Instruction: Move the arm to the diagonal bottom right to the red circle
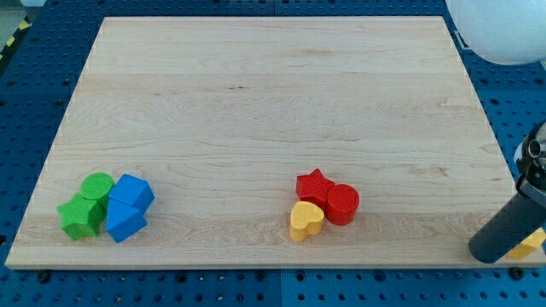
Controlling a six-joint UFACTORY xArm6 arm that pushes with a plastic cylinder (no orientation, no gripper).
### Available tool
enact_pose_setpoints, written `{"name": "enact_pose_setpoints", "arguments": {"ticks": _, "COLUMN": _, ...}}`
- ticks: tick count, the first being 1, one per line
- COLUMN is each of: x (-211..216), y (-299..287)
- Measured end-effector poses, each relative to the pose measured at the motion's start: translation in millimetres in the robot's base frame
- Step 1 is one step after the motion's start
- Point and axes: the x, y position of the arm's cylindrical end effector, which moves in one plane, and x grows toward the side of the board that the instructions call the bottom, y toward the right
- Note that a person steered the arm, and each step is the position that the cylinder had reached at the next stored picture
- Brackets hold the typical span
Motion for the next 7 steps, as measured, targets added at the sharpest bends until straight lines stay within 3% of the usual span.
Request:
{"name": "enact_pose_setpoints", "arguments": {"ticks": 4, "x": 0.8, "y": -77.7}}
{"name": "enact_pose_setpoints", "arguments": {"ticks": 7, "x": 0.5, "y": -94.7}}
